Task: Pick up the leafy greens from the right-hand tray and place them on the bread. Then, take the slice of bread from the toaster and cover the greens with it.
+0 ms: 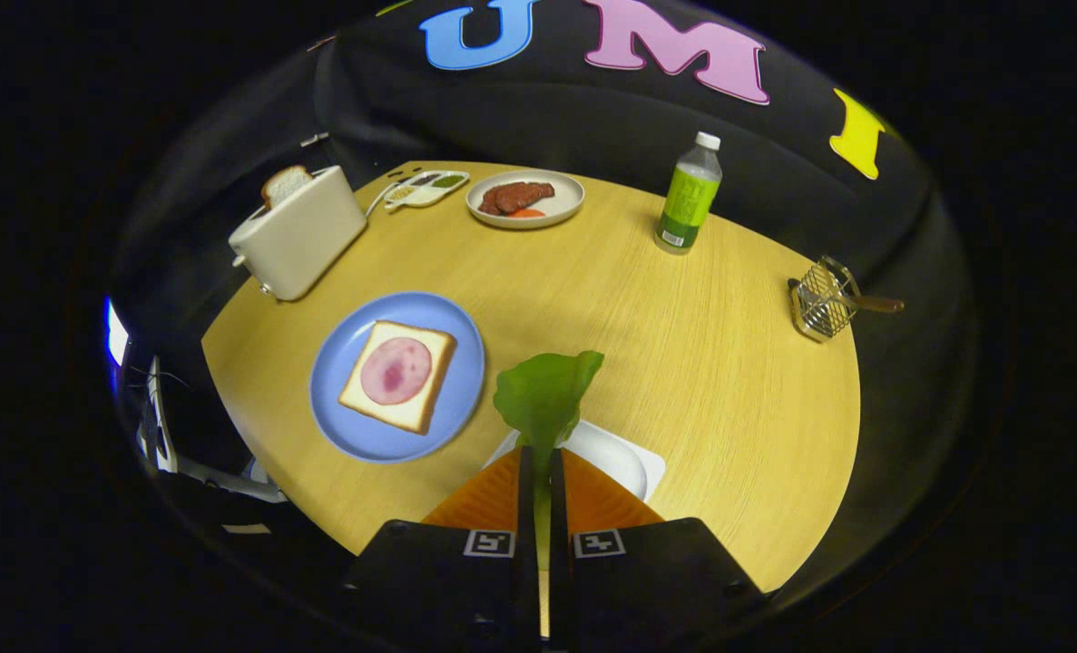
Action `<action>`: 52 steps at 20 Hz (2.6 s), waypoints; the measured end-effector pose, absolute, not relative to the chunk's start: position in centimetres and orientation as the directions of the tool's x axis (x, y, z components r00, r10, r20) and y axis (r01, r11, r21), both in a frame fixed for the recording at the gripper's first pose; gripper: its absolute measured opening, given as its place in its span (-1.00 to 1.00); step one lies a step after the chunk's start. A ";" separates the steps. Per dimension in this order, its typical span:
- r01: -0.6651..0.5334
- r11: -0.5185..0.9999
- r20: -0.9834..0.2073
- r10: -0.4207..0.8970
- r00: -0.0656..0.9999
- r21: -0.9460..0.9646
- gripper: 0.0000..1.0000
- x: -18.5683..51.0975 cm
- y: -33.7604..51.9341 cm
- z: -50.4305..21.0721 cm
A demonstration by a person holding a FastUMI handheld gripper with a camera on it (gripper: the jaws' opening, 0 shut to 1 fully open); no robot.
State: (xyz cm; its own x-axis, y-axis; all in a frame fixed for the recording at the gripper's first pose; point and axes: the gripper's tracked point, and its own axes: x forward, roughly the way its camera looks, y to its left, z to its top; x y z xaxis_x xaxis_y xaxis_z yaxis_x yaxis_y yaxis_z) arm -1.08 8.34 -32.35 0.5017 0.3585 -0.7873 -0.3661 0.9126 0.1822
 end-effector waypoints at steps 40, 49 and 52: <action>-0.608 0.717 -0.567 0.673 0.475 0.342 0.36 9.1 42.8 -11.1; -0.526 0.766 -0.708 0.599 0.374 0.371 0.36 15.1 54.3 -15.6; -0.517 0.792 -0.752 0.548 0.367 0.324 0.36 16.3 56.3 -18.2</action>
State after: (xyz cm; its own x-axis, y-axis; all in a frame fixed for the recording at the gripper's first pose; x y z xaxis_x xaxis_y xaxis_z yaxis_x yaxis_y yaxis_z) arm 16.29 56.28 -18.24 0.3669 0.5477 -0.7520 -0.5174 0.7919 0.3243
